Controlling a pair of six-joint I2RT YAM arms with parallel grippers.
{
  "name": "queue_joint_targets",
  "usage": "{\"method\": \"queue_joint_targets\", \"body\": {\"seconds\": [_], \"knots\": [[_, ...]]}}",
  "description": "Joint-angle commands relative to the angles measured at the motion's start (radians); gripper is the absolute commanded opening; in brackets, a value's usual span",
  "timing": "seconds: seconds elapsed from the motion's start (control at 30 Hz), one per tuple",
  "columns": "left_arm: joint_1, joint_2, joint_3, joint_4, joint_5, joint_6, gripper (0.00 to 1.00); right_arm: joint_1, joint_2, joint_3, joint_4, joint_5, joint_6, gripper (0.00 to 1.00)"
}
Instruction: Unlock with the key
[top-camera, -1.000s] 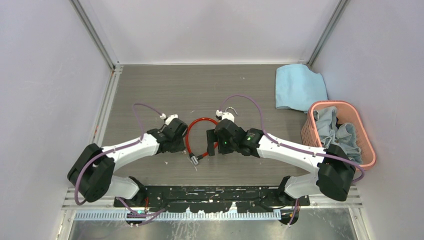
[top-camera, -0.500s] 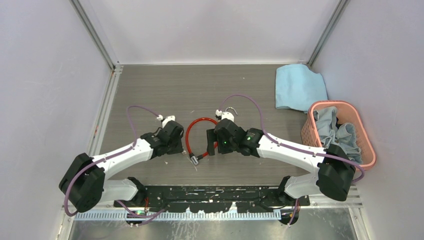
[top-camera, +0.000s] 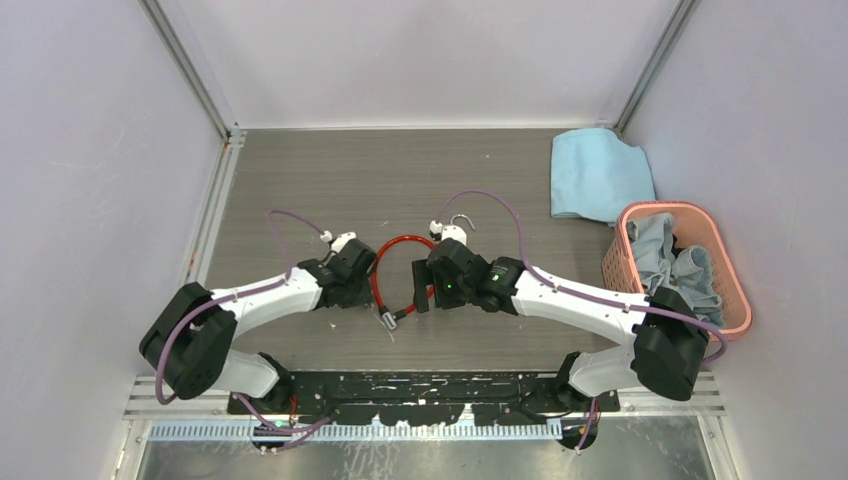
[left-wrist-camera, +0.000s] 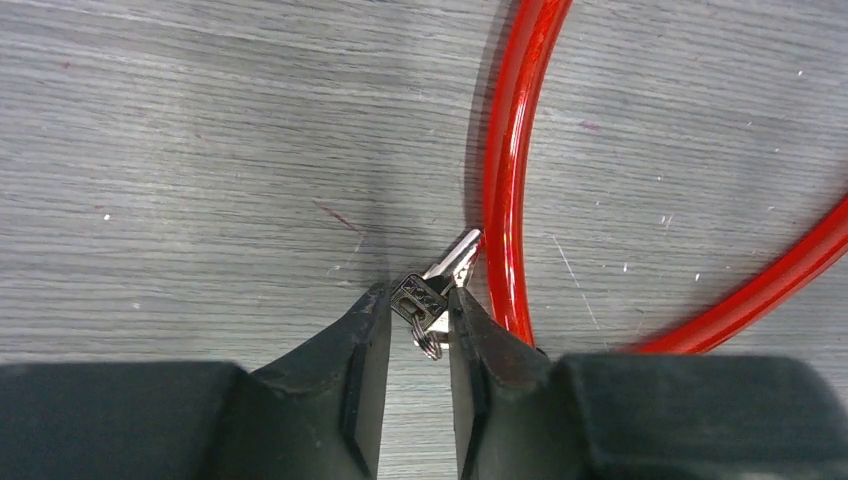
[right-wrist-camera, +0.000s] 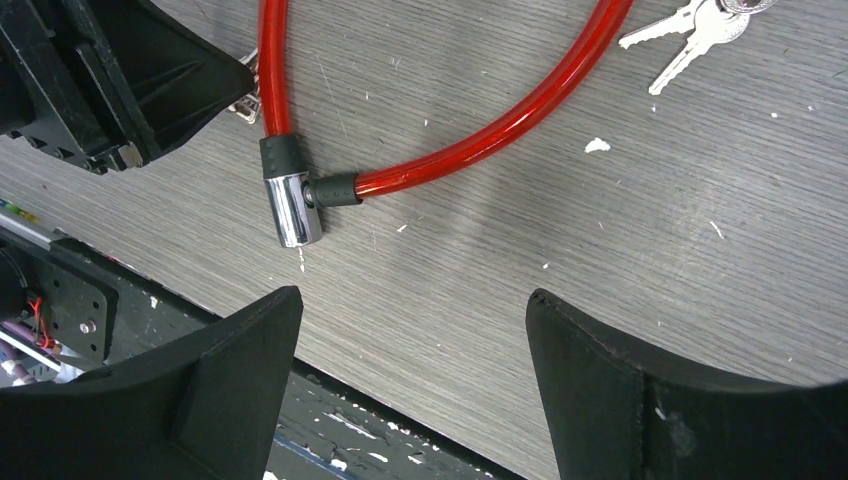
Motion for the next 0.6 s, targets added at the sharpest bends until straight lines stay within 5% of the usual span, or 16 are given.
{"method": "queue_joint_targets", "body": {"seconds": [0.0,0.17,0.57], "knots": [[-0.019,0.033,0.004,0.018,-0.01,-0.06,0.23,0.006,-0.012,0.018,0.023,0.023,0.014,0.87],[-0.045,0.004,-0.016,0.017,-0.042,-0.078,0.01,0.005,-0.019,0.015,0.019,0.031,0.011,0.87],[-0.06,-0.201,-0.081,-0.008,-0.041,-0.018,0.0,0.005,-0.019,0.025,0.018,0.024,0.014,0.87]]}}
